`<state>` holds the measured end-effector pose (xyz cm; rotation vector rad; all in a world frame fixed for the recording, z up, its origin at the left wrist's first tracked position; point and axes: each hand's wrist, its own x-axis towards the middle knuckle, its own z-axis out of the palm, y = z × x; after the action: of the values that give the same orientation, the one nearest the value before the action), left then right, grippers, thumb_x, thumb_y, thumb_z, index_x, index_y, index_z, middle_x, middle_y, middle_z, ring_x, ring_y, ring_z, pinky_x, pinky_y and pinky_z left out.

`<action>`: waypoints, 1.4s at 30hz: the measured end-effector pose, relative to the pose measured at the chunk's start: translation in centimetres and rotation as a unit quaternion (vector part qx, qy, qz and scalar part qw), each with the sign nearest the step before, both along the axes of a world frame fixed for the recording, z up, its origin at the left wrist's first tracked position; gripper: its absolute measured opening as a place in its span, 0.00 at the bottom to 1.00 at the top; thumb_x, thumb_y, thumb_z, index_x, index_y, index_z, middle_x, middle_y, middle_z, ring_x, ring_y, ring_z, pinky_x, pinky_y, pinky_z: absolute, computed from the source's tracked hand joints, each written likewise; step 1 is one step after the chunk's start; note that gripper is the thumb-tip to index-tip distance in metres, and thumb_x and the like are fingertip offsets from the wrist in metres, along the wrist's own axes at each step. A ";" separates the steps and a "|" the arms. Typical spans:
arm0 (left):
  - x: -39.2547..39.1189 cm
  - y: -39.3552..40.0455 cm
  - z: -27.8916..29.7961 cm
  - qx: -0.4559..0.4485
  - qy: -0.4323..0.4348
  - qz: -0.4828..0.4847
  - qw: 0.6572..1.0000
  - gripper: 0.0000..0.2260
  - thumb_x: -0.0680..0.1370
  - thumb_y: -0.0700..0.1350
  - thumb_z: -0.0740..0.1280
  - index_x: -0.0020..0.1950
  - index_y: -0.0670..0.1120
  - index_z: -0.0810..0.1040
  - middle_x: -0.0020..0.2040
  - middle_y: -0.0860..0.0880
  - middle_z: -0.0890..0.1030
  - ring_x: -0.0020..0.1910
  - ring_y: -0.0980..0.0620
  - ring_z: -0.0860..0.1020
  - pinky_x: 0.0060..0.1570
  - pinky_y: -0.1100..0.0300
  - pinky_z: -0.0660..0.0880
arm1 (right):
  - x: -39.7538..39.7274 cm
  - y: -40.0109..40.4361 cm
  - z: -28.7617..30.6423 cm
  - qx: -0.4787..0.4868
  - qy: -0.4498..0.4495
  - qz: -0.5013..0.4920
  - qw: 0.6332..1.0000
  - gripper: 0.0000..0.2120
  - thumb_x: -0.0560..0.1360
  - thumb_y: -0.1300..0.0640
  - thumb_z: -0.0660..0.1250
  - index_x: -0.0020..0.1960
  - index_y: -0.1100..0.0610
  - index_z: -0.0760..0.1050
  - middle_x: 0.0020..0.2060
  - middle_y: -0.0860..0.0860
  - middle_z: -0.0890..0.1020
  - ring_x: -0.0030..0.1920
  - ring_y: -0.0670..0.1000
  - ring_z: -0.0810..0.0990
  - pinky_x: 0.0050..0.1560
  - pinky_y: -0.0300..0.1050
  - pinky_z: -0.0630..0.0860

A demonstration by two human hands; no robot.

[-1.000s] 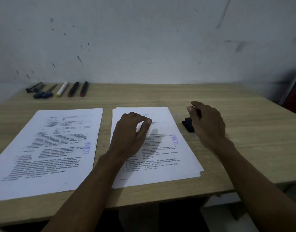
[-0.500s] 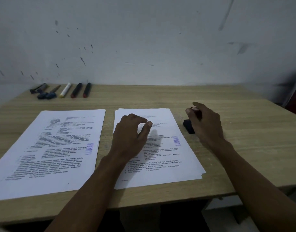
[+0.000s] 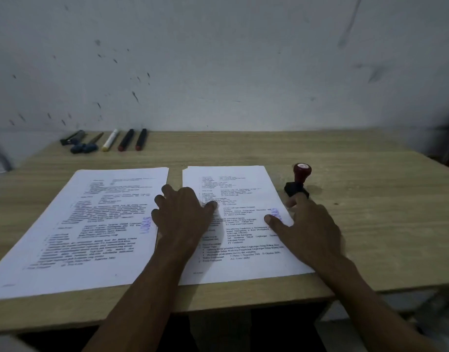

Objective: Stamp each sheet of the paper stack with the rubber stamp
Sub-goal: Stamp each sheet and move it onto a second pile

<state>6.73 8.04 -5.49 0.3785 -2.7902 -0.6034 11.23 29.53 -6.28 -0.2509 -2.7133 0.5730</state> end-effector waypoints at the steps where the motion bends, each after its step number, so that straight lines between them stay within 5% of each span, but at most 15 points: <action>1: 0.0 0.0 0.1 0.009 0.000 0.006 1.000 0.28 0.69 0.66 0.68 0.54 0.43 0.75 0.59 0.42 0.70 0.60 0.39 0.70 0.54 0.46 0.69 | 0.1 -0.2 0.0 0.003 -0.004 0.000 1.000 0.24 0.70 0.33 0.67 0.56 0.50 0.72 0.50 0.47 0.79 0.52 0.51 0.76 0.45 0.47 0.75; 15: -0.8 -1.3 2.0 0.226 0.006 0.043 0.973 0.31 0.62 0.45 0.82 0.59 0.40 0.72 0.60 0.40 0.77 0.59 0.39 0.76 0.45 0.54 0.67 | 0.5 -0.7 -0.4 -0.056 0.034 0.006 0.998 0.17 0.70 0.39 0.73 0.49 0.50 0.78 0.47 0.48 0.80 0.50 0.51 0.78 0.47 0.50 0.77; 21: -0.7 -1.5 2.7 0.191 -0.029 0.041 0.980 0.26 0.61 0.46 0.81 0.47 0.46 0.67 0.53 0.43 0.76 0.52 0.40 0.77 0.42 0.52 0.68 | 0.7 -1.0 -0.4 -0.042 0.040 0.000 0.998 0.17 0.70 0.38 0.71 0.50 0.50 0.78 0.48 0.48 0.80 0.50 0.51 0.77 0.47 0.50 0.77; 27: -1.0 -1.7 2.4 0.179 -0.046 0.065 0.981 0.26 0.61 0.49 0.81 0.53 0.44 0.74 0.54 0.44 0.78 0.54 0.41 0.78 0.42 0.53 0.68 | 0.9 -1.0 -0.3 -0.043 0.046 -0.001 0.998 0.17 0.70 0.38 0.71 0.50 0.50 0.78 0.48 0.48 0.81 0.50 0.51 0.78 0.48 0.50 0.77; 33: -1.2 -1.9 2.5 0.158 -0.018 0.051 0.986 0.12 0.72 0.48 0.72 0.53 0.45 0.78 0.52 0.44 0.80 0.53 0.43 0.79 0.44 0.53 0.69 | 0.9 -0.9 -0.2 -0.045 0.044 0.002 0.998 0.18 0.71 0.38 0.71 0.52 0.50 0.79 0.48 0.48 0.81 0.49 0.51 0.79 0.47 0.49 0.78; 36: -1.2 -2.3 2.5 0.209 0.045 -0.006 0.977 0.05 0.73 0.46 0.71 0.43 0.45 0.79 0.46 0.45 0.81 0.48 0.44 0.80 0.46 0.52 0.76 | 0.9 -0.8 -0.2 -0.068 0.050 0.004 0.996 0.19 0.71 0.38 0.70 0.53 0.51 0.79 0.48 0.49 0.81 0.49 0.51 0.79 0.46 0.48 0.77; 42: -1.1 -4.8 3.7 0.402 0.110 -0.036 0.909 0.09 0.73 0.41 0.73 0.33 0.45 0.80 0.36 0.46 0.81 0.36 0.47 0.79 0.42 0.54 0.77 | 0.6 -0.9 0.6 -0.117 0.041 0.004 0.992 0.28 0.72 0.33 0.66 0.61 0.54 0.75 0.51 0.50 0.80 0.52 0.53 0.78 0.46 0.50 0.77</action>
<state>5.64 3.23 -1.75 0.3226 -2.2229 -1.6918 11.81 28.65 -5.72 -0.2690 -2.5683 0.8844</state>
